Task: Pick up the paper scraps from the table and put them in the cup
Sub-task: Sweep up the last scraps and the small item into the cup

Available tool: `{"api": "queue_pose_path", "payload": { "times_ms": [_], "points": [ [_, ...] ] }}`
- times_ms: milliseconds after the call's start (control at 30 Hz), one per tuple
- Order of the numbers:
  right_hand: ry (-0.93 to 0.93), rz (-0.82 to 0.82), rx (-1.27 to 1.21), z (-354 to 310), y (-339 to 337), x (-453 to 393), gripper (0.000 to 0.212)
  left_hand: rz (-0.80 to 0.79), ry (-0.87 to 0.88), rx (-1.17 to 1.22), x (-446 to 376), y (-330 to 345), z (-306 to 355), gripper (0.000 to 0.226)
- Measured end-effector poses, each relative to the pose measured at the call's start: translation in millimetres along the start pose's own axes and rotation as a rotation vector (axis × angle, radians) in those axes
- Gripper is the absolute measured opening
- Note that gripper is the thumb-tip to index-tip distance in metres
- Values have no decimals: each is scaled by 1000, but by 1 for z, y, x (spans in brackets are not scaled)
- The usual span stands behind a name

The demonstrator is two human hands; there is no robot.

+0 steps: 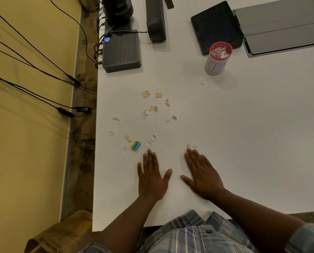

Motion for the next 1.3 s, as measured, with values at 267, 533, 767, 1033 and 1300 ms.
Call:
{"api": "queue_pose_path", "payload": {
  "times_ms": [267,533,767,1033,1300],
  "points": [
    [-7,69,-22,12,-32,-39,70,175,227,-34,-29,-40,22,75],
    [225,24,-30,72,-41,-60,78,296,-342,112,-6,-65,-120,90],
    [-5,2,21,4,-33,-64,89,185,-120,136,-41,-47,-80,88],
    [-92,54,-30,-15,-52,-104,77,145,257,111,-78,-52,-15,81],
    [209,182,-130,81,-120,-192,83,318,-162,153,-100,-101,-161,88]
  ]
}}
Point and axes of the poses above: each hand's wrist, its own x-axis away from the middle knuckle, its own y-axis out of the palm, z = x × y, the point moved 10 cm from there along -x, towards the middle knuckle, and after that the axes turned 12 degrees about y, right-handed, at the moved point
